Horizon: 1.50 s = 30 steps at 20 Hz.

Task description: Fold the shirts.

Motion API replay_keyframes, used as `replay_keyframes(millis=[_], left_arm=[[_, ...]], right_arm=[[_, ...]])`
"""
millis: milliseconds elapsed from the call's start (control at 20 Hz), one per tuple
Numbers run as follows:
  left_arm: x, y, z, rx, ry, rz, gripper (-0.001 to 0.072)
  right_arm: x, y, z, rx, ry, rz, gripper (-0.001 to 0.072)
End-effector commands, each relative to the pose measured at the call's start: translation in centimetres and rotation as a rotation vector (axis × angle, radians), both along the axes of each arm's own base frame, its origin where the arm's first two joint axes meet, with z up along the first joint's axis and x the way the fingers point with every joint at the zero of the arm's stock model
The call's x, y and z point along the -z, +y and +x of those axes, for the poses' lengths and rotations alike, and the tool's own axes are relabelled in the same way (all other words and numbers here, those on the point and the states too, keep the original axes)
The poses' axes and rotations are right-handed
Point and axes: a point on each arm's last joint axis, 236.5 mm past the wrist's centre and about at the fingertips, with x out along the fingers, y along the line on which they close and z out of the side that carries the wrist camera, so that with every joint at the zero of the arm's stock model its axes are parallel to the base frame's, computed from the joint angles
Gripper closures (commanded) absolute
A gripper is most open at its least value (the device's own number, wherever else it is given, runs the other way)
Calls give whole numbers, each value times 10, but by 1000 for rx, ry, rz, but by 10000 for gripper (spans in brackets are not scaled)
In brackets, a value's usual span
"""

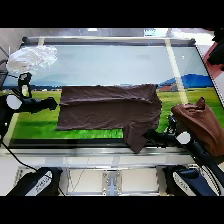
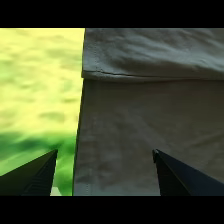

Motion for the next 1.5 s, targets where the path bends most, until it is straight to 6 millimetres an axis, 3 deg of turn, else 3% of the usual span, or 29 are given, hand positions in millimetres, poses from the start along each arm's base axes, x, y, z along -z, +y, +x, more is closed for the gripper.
replay_keyframes(millis=[0,200,400,500,600,700,850,1000,1300,1450], left_arm=[[0,-4,-2,0,4,-18,29],[2,-5,-6,4,24,-21,29],[4,-6,-9,7,40,-23,29],[4,-5,-9,7,40,-22,29],[4,-5,-9,7,39,-22,29],[4,-5,-9,7,39,-23,29],[4,-6,-10,7,42,-23,29],[4,-6,-10,7,43,-24,29],[5,-6,-11,8,48,-27,29],[4,-10,-10,6,46,-44,29]], right_arm=[[7,5,3,54,-9,21,261],[7,0,2,9,-21,-19,262],[-37,-14,20,-129,-127,-145,263],[-48,-37,13,-155,-99,-255,262],[-39,-51,-4,-150,-26,-307,262],[-21,-42,-14,-129,4,-257,262],[-2,-21,-9,-3,-29,-117,262],[9,-14,-6,99,-44,-39,262],[12,-14,2,173,-73,-4,265],[12,-12,5,187,-81,15,369]])
